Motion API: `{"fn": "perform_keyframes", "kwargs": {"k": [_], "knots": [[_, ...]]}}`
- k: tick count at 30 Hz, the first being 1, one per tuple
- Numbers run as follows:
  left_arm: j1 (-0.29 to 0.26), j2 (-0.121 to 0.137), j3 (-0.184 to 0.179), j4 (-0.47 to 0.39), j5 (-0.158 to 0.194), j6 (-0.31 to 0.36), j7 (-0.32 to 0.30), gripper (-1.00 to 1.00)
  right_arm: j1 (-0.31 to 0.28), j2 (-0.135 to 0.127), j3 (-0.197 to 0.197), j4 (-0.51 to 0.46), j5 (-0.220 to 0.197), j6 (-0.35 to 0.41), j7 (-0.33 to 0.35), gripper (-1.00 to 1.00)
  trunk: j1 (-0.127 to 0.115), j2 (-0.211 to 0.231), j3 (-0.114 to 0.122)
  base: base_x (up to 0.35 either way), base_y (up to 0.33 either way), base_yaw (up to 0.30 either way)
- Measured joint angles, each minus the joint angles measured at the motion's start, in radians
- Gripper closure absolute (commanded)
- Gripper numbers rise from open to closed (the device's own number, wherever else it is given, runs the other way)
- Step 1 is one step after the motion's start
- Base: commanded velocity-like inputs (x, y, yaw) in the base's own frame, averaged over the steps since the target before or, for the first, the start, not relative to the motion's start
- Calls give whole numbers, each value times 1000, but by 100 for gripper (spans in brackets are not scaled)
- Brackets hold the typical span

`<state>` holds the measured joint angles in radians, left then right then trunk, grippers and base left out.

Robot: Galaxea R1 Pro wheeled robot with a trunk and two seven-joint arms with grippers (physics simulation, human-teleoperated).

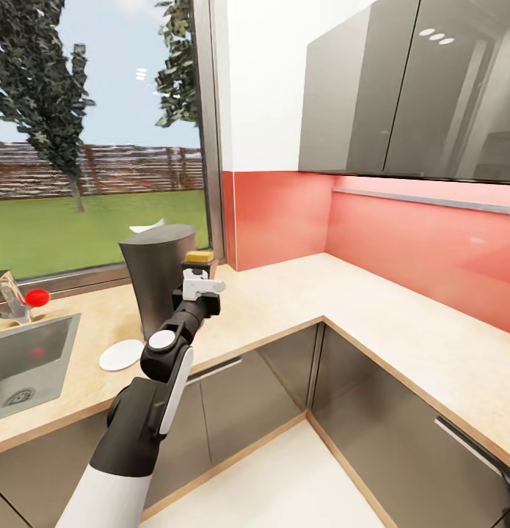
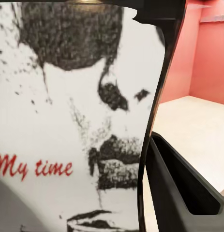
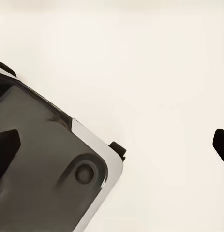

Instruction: Set up a coffee station on the kitchen countertop: keep the coffee maker on the countertop, move the bottle of coffee from the kitchen shelf to the counter next to the coffee maker, place a paper coffee filter on top of the coffee maker, put the saucer next to the coffee maker with the coffee cup on the saucer, and place the electric kettle next to the coffee maker.

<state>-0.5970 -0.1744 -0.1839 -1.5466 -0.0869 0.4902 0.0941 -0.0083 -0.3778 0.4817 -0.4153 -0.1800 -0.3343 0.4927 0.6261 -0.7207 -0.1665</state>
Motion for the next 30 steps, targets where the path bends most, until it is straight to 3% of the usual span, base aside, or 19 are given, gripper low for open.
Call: {"fn": "perform_keyframes", "kwargs": {"k": [30], "knots": [[0, 0, 8, 42, 0, -6, 3, 100, 0, 0, 1, 1, 1, -2, 0, -100, 0, 0, 0, 48, -18, 0]]}}
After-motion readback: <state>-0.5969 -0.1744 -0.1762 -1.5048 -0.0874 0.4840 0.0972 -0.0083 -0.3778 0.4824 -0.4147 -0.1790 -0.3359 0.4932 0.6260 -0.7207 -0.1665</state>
